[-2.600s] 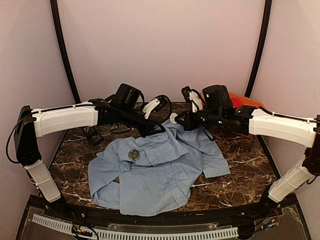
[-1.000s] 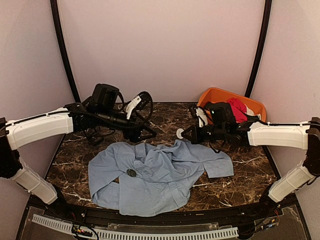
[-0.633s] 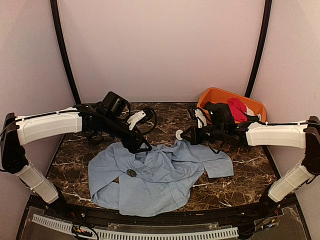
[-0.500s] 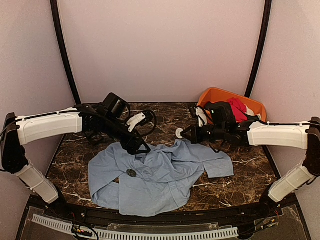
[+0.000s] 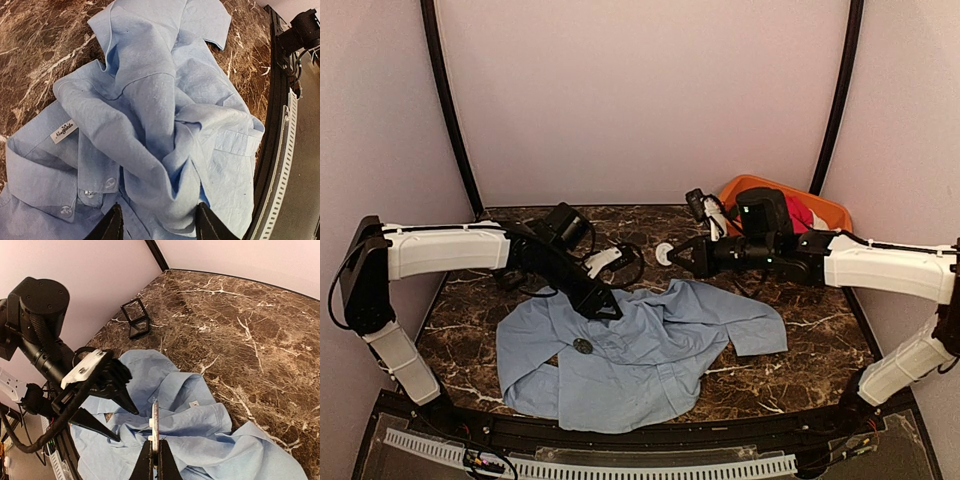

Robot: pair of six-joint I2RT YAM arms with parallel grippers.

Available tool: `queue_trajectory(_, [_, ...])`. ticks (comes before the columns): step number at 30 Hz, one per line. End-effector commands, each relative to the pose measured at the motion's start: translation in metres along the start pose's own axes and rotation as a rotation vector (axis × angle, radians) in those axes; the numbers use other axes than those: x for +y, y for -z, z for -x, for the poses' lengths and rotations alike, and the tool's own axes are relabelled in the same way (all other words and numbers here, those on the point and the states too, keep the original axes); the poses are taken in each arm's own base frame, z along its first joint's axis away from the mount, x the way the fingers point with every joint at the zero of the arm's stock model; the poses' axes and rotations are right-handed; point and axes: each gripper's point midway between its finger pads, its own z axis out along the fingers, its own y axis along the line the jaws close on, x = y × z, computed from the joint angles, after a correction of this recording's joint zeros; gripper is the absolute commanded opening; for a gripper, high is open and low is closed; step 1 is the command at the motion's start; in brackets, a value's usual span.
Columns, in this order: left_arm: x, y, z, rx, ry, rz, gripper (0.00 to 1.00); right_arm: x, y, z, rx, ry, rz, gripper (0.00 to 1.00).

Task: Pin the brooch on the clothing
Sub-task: Pick up the clothing with brooches at the center of the board.

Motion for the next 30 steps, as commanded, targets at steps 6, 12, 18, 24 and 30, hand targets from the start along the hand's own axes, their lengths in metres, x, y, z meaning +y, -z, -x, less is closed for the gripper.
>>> queue_trajectory(6, [-0.01,0.005,0.01,-0.028,-0.007,-0.045,0.22,0.033,-0.016,-0.02,0.055,-0.036,0.088,0.0])
queue_trajectory(12, [-0.018,0.013,0.02,-0.074,-0.024,-0.068,0.01,0.048,-0.032,-0.028,0.087,-0.047,0.117,0.0])
queue_trajectory(18, [-0.028,0.043,0.037,-0.212,-0.095,-0.037,0.01,0.039,-0.047,-0.046,0.147,-0.097,0.043,0.0])
queue_trajectory(24, [-0.041,0.062,0.043,-0.279,-0.157,-0.051,0.01,0.029,-0.05,-0.047,0.145,-0.106,-0.012,0.0])
queue_trajectory(30, [-0.045,0.066,0.042,-0.289,-0.169,-0.06,0.01,0.037,-0.047,-0.032,0.131,-0.091,0.004,0.0])
